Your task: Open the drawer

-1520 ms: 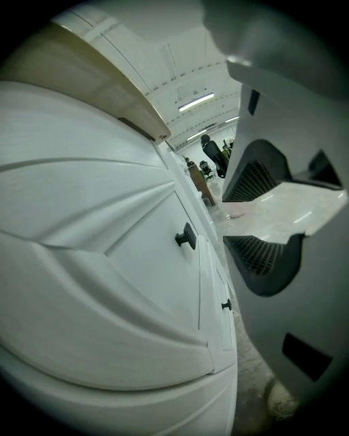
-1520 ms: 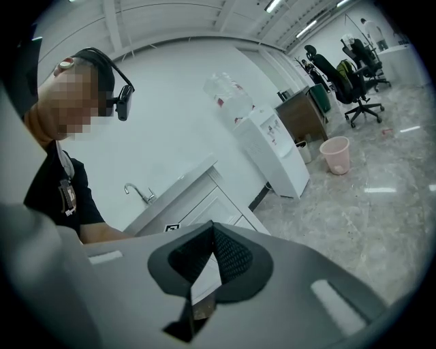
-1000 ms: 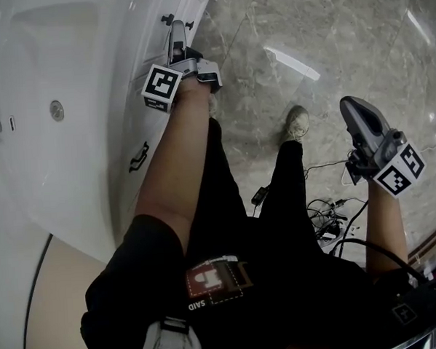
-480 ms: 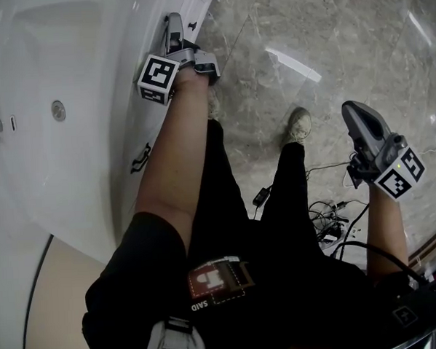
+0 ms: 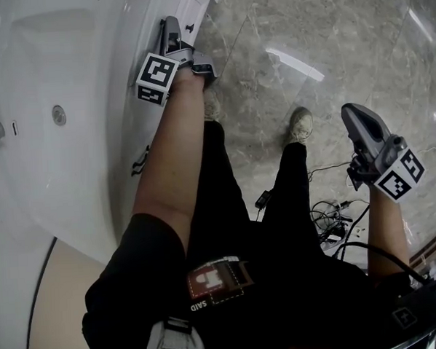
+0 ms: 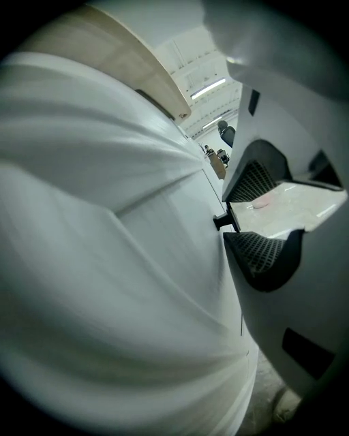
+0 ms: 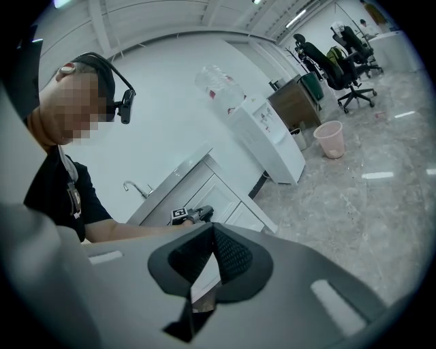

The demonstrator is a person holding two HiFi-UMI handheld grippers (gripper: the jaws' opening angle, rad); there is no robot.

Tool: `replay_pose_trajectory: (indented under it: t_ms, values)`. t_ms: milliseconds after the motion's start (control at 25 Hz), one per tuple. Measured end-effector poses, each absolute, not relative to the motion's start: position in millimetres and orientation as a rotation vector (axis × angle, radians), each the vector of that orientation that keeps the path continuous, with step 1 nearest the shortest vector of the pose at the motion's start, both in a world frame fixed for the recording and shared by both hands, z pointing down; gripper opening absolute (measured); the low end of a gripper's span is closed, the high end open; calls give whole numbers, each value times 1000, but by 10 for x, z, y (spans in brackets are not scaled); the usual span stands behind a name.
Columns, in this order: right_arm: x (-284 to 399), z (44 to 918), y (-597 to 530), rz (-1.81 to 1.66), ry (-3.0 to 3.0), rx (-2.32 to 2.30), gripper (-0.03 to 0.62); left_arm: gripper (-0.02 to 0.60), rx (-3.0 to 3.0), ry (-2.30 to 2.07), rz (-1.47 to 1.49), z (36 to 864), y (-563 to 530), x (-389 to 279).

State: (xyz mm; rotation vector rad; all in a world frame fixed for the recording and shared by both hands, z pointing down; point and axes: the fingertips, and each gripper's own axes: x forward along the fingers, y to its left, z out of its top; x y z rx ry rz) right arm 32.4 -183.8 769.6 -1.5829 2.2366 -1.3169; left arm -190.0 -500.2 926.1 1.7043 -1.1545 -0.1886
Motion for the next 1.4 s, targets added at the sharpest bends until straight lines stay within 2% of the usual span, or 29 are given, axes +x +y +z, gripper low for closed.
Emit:
replay_pose_trajectory:
  t_ms: [1400]
  values:
    - [803, 7679, -1347, -1193, 2138, -1720, 2, 117, 1741, -1169, -52, 9260, -4521, -1617]
